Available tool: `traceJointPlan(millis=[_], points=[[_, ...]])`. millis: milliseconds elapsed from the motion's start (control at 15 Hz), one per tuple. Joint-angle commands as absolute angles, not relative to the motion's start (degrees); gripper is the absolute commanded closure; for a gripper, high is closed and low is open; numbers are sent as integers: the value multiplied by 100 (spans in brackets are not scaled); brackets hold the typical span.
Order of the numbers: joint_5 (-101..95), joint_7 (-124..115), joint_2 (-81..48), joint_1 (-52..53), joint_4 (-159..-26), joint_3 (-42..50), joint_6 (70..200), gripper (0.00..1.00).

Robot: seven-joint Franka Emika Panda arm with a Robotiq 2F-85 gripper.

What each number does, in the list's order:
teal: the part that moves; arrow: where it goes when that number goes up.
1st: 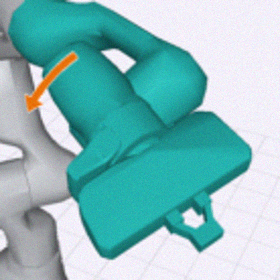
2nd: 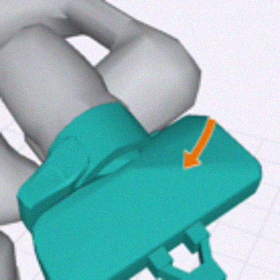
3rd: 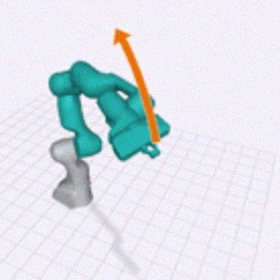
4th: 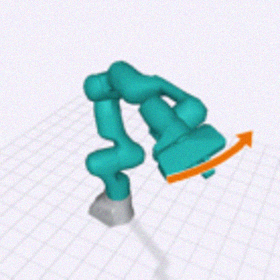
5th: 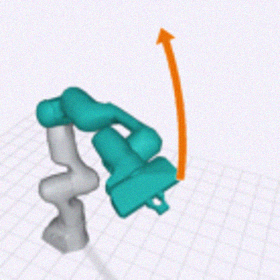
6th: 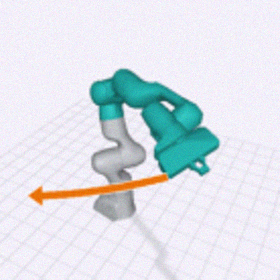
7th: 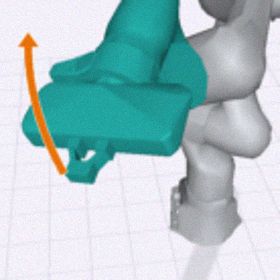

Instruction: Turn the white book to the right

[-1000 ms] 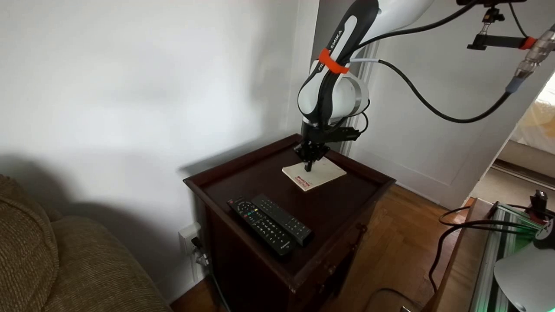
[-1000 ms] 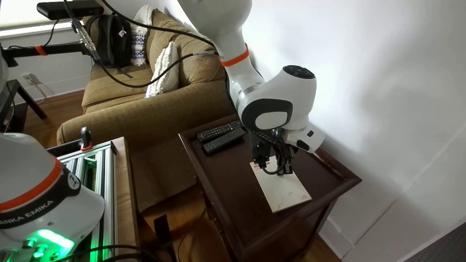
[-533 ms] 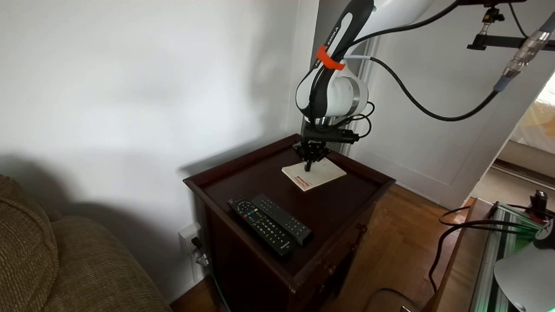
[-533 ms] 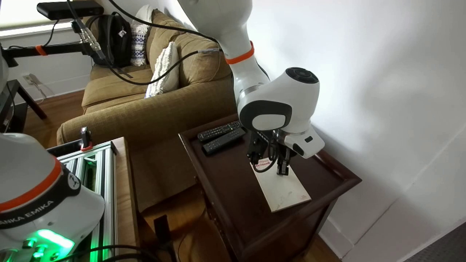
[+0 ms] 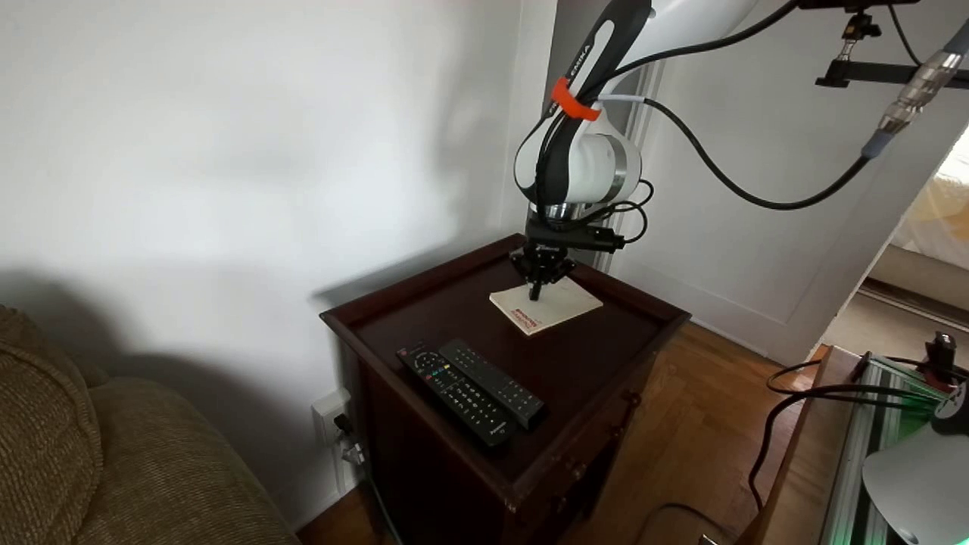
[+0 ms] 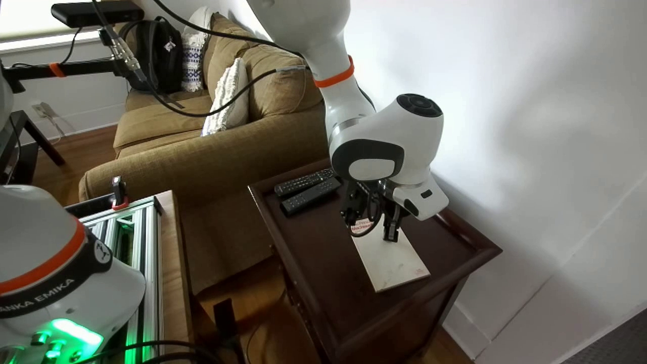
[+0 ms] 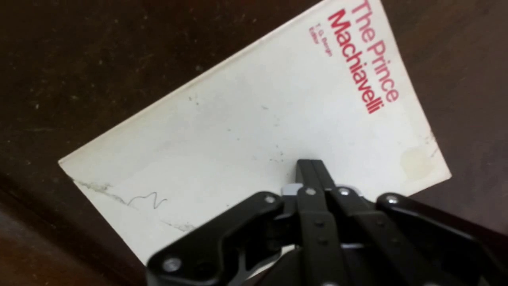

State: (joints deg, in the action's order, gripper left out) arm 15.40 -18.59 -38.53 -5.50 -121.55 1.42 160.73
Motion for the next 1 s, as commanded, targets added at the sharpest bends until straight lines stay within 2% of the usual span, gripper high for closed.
traceJointPlan(millis=[0,533,600,667,733,933], points=[[1614,-1810,-3854,-494,-12143,190,16052,99],[1615,-1805,-3854,-499,-12143,185,16052,99],[1615,-1805,-3854,-500,-12143,184,16052,74],[1597,-1616,-3778,-555,-12230,93,16201,73],[1539,-1444,-3639,-553,-12359,39,16268,67],[1182,-883,-3175,-401,-12806,77,16557,45]])
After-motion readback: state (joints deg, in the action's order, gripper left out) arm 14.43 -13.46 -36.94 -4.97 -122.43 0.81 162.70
